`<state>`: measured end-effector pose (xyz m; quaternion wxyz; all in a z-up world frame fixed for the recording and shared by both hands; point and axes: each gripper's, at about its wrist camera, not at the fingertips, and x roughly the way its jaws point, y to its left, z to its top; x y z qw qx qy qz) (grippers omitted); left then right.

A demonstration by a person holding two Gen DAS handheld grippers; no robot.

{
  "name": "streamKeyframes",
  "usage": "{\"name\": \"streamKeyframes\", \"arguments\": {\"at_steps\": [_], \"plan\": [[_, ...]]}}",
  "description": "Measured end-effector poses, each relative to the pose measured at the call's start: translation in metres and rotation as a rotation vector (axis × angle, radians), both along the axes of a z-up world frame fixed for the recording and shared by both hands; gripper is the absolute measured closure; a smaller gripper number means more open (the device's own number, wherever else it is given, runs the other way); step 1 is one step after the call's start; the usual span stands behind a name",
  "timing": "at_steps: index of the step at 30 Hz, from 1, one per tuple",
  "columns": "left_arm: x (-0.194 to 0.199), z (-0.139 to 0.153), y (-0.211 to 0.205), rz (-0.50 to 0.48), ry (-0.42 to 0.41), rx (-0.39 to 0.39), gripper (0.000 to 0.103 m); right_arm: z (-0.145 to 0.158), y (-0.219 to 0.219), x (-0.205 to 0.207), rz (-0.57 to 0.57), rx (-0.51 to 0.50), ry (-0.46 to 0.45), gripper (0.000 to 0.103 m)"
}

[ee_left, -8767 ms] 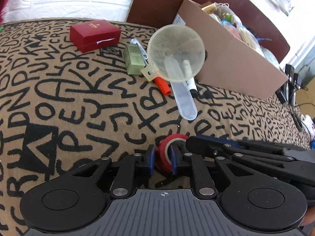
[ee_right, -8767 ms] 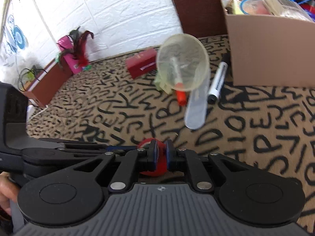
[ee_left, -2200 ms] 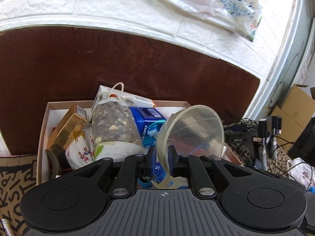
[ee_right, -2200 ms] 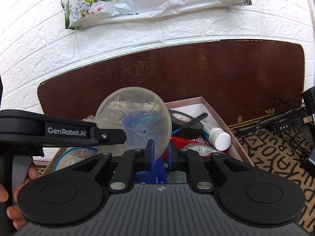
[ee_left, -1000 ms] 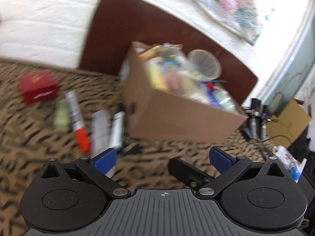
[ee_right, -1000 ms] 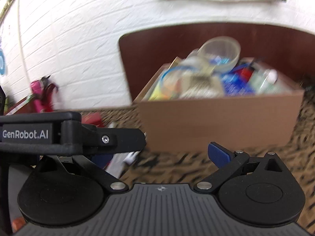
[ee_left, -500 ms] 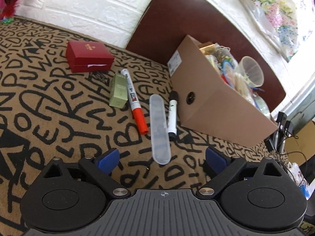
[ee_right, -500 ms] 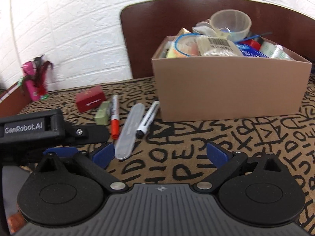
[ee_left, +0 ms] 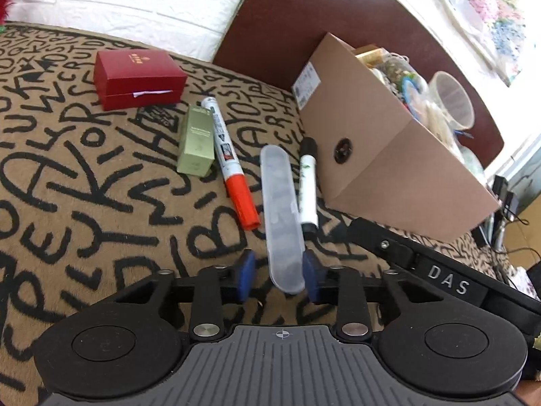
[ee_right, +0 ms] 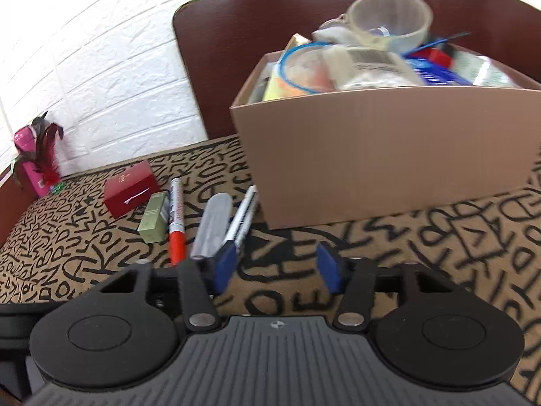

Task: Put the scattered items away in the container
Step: 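Move the left tool back toward the clear pen case, then grasp the clear pen case with the left gripper while the right grasps the black-capped marker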

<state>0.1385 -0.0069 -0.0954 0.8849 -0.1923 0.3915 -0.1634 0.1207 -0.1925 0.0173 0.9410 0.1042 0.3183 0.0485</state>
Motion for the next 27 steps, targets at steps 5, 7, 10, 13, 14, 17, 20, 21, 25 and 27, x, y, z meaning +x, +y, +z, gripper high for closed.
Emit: {"name": "streamKeyframes", "arguments": {"at_steps": [5, 7, 10, 13, 14, 17, 20, 21, 25, 27], "plan": [[0.006, -0.005, 0.002, 0.005, -0.025, -0.001, 0.074, -0.007, 0.006, 0.019, 0.030, 0.024, 0.013, 0.057], [0.008, -0.005, 0.000, -0.005, -0.035, 0.012, 0.076, -0.008, 0.007, 0.026, 0.043, 0.036, 0.019, 0.057], [0.007, -0.004, 0.000, -0.039, -0.043, 0.005, 0.056, -0.012, 0.013, 0.035, 0.064, 0.037, 0.023, 0.058], [0.005, -0.005, 0.000, -0.086, -0.061, -0.011, 0.047, -0.020, 0.018, 0.045, 0.069, 0.031, 0.039, 0.062], [0.005, -0.005, -0.001, -0.089, -0.065, -0.009, 0.047, -0.021, 0.018, 0.047, 0.063, 0.034, 0.030, 0.063], [0.006, -0.002, -0.010, -0.101, -0.080, 0.031, 0.044, -0.023, 0.016, 0.048, 0.048, 0.024, 0.041, 0.084], [0.006, 0.002, -0.024, -0.113, -0.095, 0.116, 0.048, -0.024, 0.011, 0.044, 0.047, 0.001, 0.051, 0.085], [0.006, 0.002, -0.028, -0.111, -0.096, 0.149, 0.061, -0.023, 0.011, 0.042, 0.052, -0.006, 0.054, 0.085], [0.003, 0.004, -0.030, -0.117, -0.090, 0.211, 0.075, -0.023, 0.008, 0.033, 0.053, 0.011, 0.067, 0.085], [-0.003, 0.005, -0.027, -0.124, -0.081, 0.214, 0.076, -0.023, 0.004, 0.025, 0.053, 0.040, 0.077, 0.085]]}}
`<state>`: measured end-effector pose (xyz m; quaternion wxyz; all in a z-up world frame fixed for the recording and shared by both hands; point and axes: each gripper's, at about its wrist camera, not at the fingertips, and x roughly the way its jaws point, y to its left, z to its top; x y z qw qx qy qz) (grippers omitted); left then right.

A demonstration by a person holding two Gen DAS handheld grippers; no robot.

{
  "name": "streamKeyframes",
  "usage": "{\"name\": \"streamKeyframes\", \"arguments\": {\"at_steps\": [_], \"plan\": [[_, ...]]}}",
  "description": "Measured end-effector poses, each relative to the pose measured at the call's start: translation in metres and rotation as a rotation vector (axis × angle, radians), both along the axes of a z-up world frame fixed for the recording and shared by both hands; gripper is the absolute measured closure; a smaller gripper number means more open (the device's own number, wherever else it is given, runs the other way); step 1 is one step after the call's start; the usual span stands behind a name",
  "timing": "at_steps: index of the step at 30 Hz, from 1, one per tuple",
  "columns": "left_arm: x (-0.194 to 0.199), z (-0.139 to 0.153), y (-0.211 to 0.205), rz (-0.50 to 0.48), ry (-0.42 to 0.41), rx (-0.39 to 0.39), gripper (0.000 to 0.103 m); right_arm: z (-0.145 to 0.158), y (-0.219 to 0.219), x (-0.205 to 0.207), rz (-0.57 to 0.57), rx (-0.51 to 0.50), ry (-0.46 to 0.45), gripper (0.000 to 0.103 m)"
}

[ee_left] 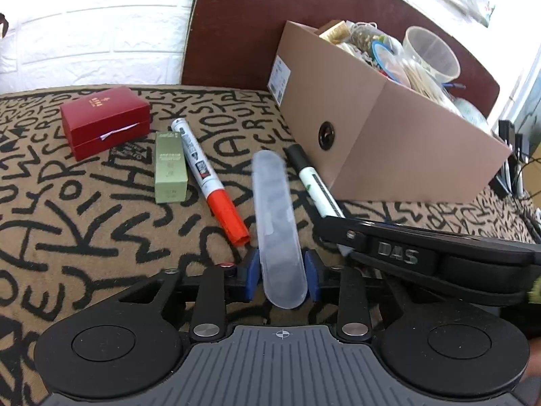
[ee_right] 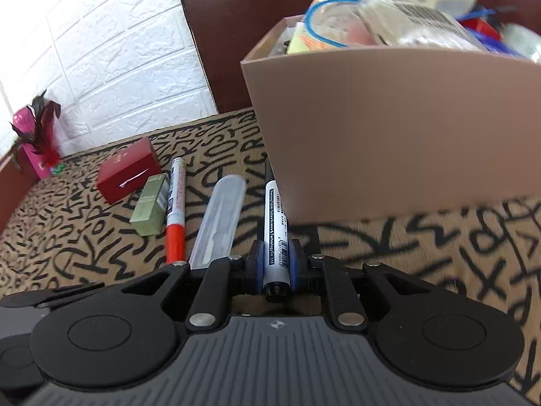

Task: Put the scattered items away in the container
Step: 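Grasp the clear pen case with the left gripper while the right grasps the black-capped marker, then drop the pen case from the left gripper into the box while the right drops the marker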

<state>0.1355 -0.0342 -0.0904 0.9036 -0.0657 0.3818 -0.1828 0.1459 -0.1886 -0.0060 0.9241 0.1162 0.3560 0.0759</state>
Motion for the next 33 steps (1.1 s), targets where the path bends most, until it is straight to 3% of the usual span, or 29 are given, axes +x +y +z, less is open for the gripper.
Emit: {"name": "streamKeyframes", "arguments": {"at_steps": [5, 9, 13, 15, 19, 21, 22, 24, 29, 31, 33], "plan": [[-0.016, 0.004, 0.018, -0.002, 0.070, -0.044, 0.077, 0.000, -0.012, -0.029, 0.018, 0.051, 0.035, 0.086], [-0.036, 0.008, 0.030, -0.044, 0.120, -0.035, 0.076, 0.005, -0.006, -0.061, 0.086, -0.065, 0.037, 0.086], [-0.039, 0.011, 0.023, -0.013, 0.105, -0.008, 0.053, 0.010, 0.001, -0.082, 0.147, -0.185, 0.035, 0.085], [-0.032, 0.011, 0.015, -0.009, 0.093, -0.003, 0.043, 0.011, 0.003, -0.078, 0.145, -0.190, 0.026, 0.083], [-0.020, 0.007, 0.005, 0.001, 0.064, 0.033, 0.041, 0.008, 0.003, -0.057, 0.129, -0.156, 0.035, 0.083], [-0.016, 0.006, 0.003, -0.001, 0.061, 0.036, 0.043, 0.005, -0.003, -0.050, 0.115, -0.129, 0.042, 0.083], [-0.016, 0.006, 0.001, -0.006, 0.059, 0.055, 0.059, 0.003, -0.004, -0.047, 0.113, -0.117, 0.044, 0.084], [-0.017, 0.007, -0.002, -0.022, 0.054, 0.114, 0.076, 0.001, -0.004, -0.044, 0.116, -0.115, 0.040, 0.085], [-0.020, 0.005, 0.005, 0.003, 0.059, 0.067, 0.068, 0.002, -0.007, -0.050, 0.121, -0.092, 0.038, 0.086], [-0.020, 0.006, -0.001, 0.001, 0.052, 0.099, 0.076, 0.003, -0.015, -0.055, 0.109, -0.049, 0.045, 0.086], [-0.020, 0.010, -0.005, -0.009, 0.063, 0.093, 0.077, 0.007, -0.021, -0.061, 0.096, -0.038, 0.040, 0.086]]}}
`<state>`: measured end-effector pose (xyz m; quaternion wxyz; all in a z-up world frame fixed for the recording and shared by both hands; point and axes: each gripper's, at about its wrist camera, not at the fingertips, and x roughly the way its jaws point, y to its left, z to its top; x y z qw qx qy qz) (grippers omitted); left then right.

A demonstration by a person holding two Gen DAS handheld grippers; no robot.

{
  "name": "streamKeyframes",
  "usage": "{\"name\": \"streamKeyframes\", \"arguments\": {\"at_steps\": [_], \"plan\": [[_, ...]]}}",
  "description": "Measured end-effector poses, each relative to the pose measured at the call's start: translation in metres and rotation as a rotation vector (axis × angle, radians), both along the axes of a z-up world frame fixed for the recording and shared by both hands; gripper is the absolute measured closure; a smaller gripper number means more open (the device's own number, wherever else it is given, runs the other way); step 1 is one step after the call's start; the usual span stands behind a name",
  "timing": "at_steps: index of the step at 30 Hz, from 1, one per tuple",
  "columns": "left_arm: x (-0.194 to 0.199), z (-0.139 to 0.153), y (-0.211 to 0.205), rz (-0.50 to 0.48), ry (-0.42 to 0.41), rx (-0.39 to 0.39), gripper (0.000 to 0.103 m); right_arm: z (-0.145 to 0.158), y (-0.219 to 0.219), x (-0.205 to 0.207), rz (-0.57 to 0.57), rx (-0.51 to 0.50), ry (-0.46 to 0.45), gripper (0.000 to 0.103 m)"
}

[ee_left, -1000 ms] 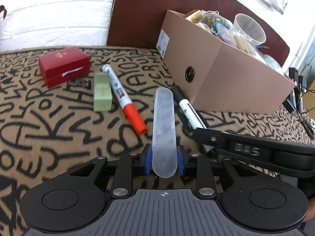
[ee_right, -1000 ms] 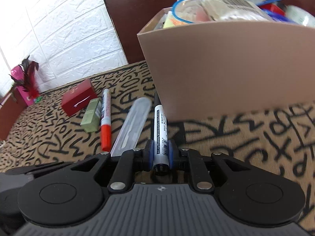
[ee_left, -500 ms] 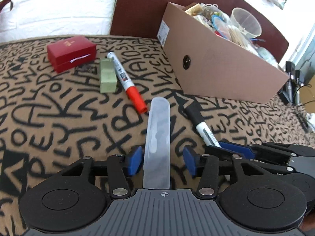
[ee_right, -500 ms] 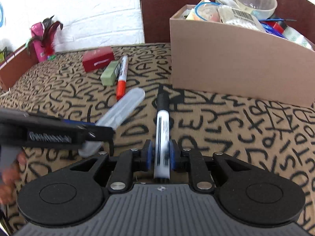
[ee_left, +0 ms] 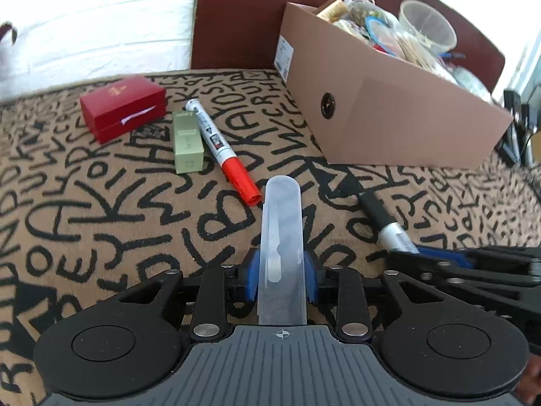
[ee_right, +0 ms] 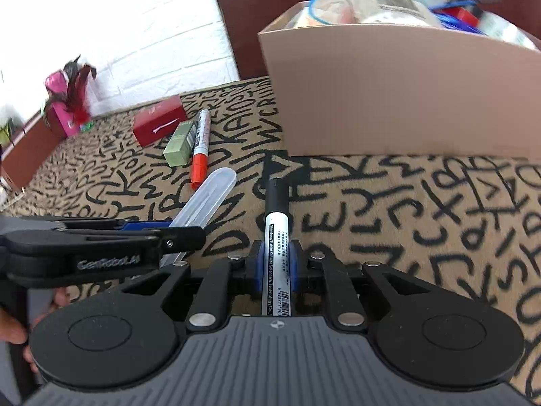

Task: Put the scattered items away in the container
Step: 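Drop the pen case from the left gripper into the box while the right drops the marker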

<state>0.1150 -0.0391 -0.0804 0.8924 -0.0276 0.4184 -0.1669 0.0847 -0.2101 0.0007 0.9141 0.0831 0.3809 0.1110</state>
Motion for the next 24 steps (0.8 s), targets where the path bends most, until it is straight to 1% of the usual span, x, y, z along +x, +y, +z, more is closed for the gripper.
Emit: {"name": "streamKeyframes", "arguments": {"at_steps": [2, 3, 7, 9, 11, 14, 17, 19, 21, 24], "plan": [[-0.003, 0.006, 0.001, 0.003, 0.027, -0.085, 0.077, 0.007, -0.008, -0.008, -0.011, 0.003, -0.020, 0.086], [-0.006, 0.012, 0.001, 0.006, 0.019, -0.116, 0.077, 0.012, -0.013, -0.013, -0.016, 0.005, -0.034, 0.086], [-0.018, 0.047, -0.009, -0.032, -0.064, -0.173, 0.077, 0.034, -0.033, -0.029, -0.045, 0.025, -0.099, 0.086], [-0.018, 0.069, -0.014, -0.053, -0.105, -0.216, 0.077, 0.048, -0.043, -0.033, -0.055, 0.030, -0.143, 0.086], [-0.013, 0.088, -0.023, -0.070, -0.144, -0.242, 0.077, 0.064, -0.054, -0.035, -0.069, 0.032, -0.193, 0.086], [0.003, 0.115, -0.037, -0.088, -0.178, -0.276, 0.077, 0.086, -0.069, -0.033, -0.096, 0.022, -0.266, 0.086], [0.024, 0.135, -0.049, -0.067, -0.225, -0.277, 0.077, 0.107, -0.087, -0.023, -0.132, 0.001, -0.324, 0.086], [0.043, 0.145, -0.053, -0.042, -0.233, -0.303, 0.077, 0.119, -0.099, -0.014, -0.165, -0.015, -0.358, 0.086], [0.064, 0.152, -0.057, -0.020, -0.226, -0.323, 0.077, 0.129, -0.112, -0.003, -0.199, -0.021, -0.380, 0.086], [0.095, 0.153, -0.064, 0.024, -0.225, -0.308, 0.077, 0.135, -0.131, 0.019, -0.250, -0.029, -0.391, 0.086]]}}
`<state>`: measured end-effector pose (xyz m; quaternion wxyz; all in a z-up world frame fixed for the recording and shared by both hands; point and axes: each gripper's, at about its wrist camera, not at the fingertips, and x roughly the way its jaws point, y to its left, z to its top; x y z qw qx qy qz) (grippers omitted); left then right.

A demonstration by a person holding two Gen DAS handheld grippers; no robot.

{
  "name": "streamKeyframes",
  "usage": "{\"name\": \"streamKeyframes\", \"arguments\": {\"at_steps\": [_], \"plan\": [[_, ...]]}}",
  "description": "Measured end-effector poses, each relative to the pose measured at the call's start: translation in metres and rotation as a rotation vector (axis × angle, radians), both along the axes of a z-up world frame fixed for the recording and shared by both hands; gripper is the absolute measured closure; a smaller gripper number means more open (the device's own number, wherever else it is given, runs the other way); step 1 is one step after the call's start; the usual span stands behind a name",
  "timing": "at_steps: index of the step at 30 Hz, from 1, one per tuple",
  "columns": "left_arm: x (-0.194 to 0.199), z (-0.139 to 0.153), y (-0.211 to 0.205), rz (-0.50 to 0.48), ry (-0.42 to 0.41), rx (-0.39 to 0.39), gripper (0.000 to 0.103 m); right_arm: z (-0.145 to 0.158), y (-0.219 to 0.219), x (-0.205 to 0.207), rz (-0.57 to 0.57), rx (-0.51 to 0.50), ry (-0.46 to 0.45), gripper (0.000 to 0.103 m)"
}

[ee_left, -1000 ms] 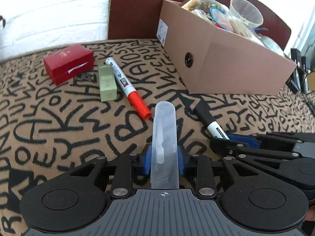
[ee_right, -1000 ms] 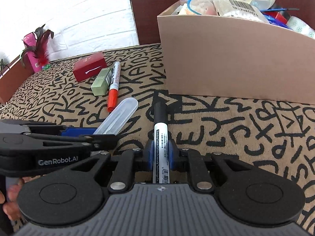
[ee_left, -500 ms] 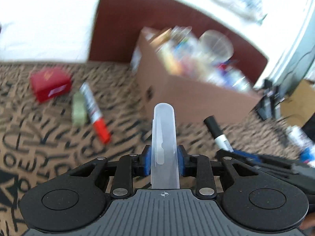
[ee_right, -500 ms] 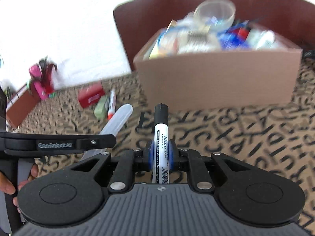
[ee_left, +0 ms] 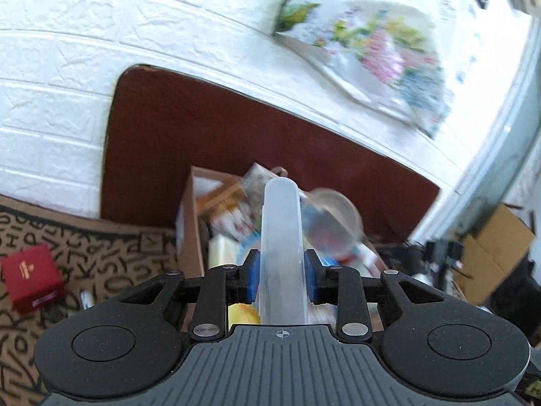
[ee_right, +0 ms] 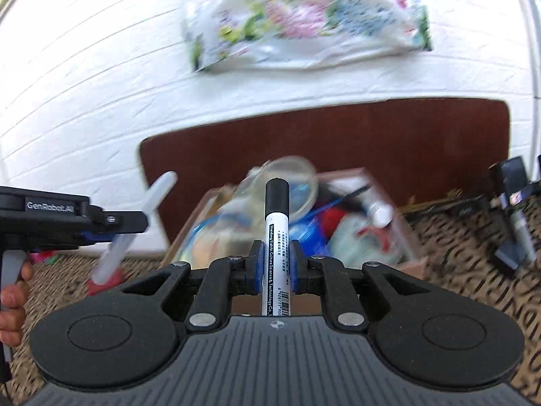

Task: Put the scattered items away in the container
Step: 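Drop the pen case from the left gripper into the box while the right drops the marker, then move both tools back toward the olive-green box and red-capped marker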

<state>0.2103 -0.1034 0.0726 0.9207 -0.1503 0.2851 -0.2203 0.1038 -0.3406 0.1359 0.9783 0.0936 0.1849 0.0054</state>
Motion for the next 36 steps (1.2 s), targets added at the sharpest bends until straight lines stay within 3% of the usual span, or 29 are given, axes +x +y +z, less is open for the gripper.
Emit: {"name": "streamKeyframes", "arguments": {"at_steps": [11, 12, 13, 14, 15, 16, 17, 21, 23, 25, 29, 36], "plan": [[0.077, -0.027, -0.028, 0.000, 0.042, 0.052, 0.077, -0.021, -0.032, 0.082, -0.056, 0.026, 0.037, 0.086], [0.080, -0.030, -0.029, -0.005, 0.045, 0.059, 0.073, -0.023, -0.032, 0.089, -0.057, 0.029, 0.039, 0.086], [0.082, -0.032, -0.031, -0.014, 0.051, 0.070, 0.055, -0.026, -0.032, 0.094, -0.057, 0.032, 0.042, 0.086], [0.082, -0.034, -0.033, -0.017, 0.054, 0.084, 0.047, -0.029, -0.032, 0.100, -0.052, 0.032, 0.052, 0.084], [0.081, -0.036, -0.033, -0.019, 0.048, 0.095, 0.026, -0.033, -0.032, 0.105, -0.048, 0.028, 0.065, 0.083], [0.077, -0.037, -0.033, -0.017, 0.029, 0.102, 0.015, -0.036, -0.031, 0.107, -0.046, 0.020, 0.076, 0.066], [0.072, -0.038, -0.031, -0.012, 0.002, 0.112, 0.014, -0.038, -0.030, 0.106, -0.056, 0.011, 0.073, 0.048], [0.057, -0.041, -0.029, -0.053, -0.016, 0.132, 0.011, -0.042, -0.025, 0.084, -0.087, -0.019, 0.013, 0.040], [0.050, -0.044, -0.029, -0.092, -0.005, 0.128, 0.008, -0.044, -0.021, 0.074, -0.089, -0.022, -0.001, 0.020], [0.042, -0.048, -0.029, -0.109, -0.009, 0.137, 0.004, -0.046, -0.017, 0.067, -0.080, -0.028, -0.009, 0.009], [0.032, -0.051, -0.029, -0.091, -0.019, 0.173, 0.003, -0.047, -0.007, 0.063, -0.053, -0.051, 0.003, 0.004], [0.015, -0.048, -0.014, -0.050, 0.009, 0.149, 0.001, -0.041, 0.001, 0.055, -0.059, -0.044, 0.026, 0.001]]}}
